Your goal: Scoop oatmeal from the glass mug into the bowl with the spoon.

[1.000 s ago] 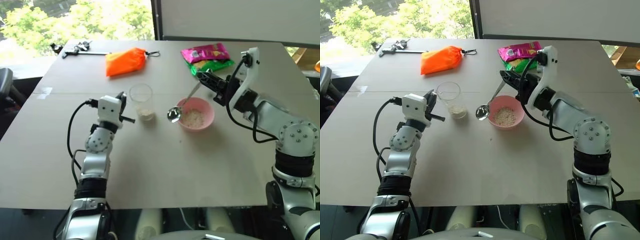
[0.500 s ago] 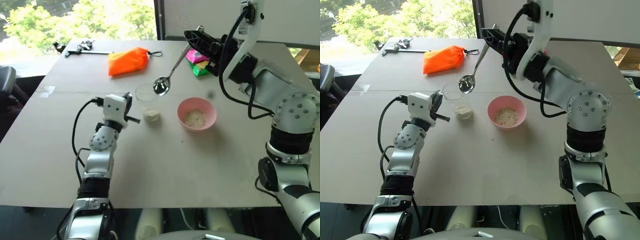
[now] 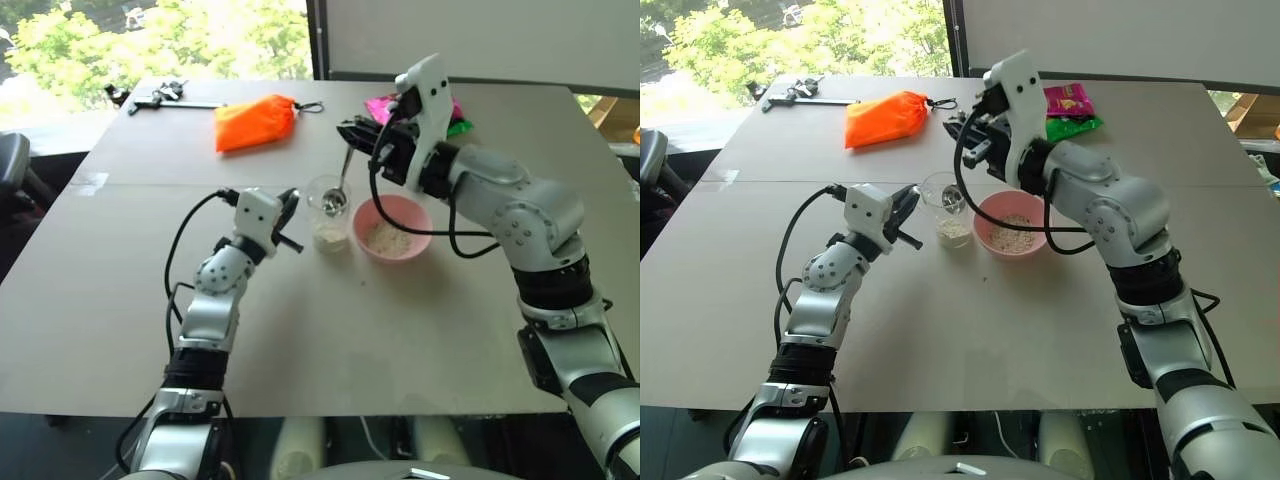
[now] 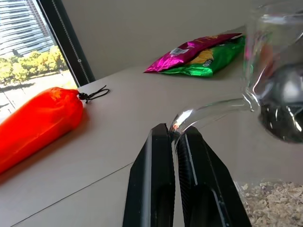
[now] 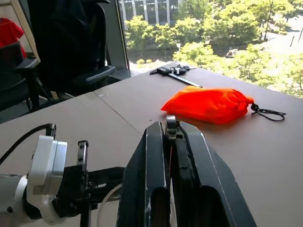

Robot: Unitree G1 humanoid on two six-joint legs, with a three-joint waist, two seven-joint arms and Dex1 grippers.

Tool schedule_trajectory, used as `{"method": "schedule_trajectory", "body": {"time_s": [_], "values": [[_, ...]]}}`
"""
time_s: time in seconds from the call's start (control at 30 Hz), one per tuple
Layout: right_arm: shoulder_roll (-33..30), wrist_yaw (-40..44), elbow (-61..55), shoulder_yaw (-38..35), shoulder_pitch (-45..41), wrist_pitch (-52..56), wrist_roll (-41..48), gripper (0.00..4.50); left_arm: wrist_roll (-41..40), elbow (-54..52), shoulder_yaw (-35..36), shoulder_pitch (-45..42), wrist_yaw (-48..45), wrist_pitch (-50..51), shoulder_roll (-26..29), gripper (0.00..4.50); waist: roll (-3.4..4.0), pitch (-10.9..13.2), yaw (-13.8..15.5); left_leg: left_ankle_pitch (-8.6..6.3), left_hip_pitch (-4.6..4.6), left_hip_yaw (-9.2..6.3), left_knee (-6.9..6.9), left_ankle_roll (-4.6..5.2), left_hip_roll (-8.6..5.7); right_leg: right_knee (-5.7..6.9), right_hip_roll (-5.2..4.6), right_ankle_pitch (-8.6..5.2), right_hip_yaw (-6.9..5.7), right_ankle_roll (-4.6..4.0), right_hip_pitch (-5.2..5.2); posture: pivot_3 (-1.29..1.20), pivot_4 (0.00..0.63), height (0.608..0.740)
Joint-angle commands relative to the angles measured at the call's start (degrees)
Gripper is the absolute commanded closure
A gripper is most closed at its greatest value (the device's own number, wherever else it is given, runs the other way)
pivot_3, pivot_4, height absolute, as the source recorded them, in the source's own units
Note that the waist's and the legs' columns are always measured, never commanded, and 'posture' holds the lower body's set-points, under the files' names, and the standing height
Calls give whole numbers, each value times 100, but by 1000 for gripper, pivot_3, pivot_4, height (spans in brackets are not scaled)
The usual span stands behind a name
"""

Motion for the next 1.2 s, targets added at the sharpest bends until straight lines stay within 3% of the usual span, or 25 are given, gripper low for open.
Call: {"method": "schedule_trajectory", "body": {"time_s": [0.03,0.13,0.37,0.77,1.2], "values": [[88,251,-88,170,53,-180,-391,4500,-31,-68,-113,-195,-305,-191,121,4463,0,0,-2,0,0,0,0,0,0,0,0,0,0,0,0,0,150,696],[231,353,-89,245,186,20,-488,4500,-53,60,-138,-352,-443,-243,143,4463,1,1,-3,0,0,-1,0,-1,0,0,2,0,0,0,-1,0,150,696],[766,-97,-181,-335,428,901,-216,4500,-4,278,-162,-451,-554,-398,149,4463,0,0,-7,1,0,-1,0,-1,1,0,3,0,0,0,-1,0,150,696],[751,-476,-257,-1584,-379,1584,85,4500,8,490,-162,-318,-505,-514,86,4463,2,1,-12,1,1,-2,1,-1,1,2,5,0,0,0,-1,0,150,696],[1364,-1898,-39,-3091,-552,2635,993,4500,-105,929,20,-331,-218,-824,-100,4463,2,1,-10,1,0,0,1,-1,1,5,3,0,0,0,-1,0,150,696]]}}
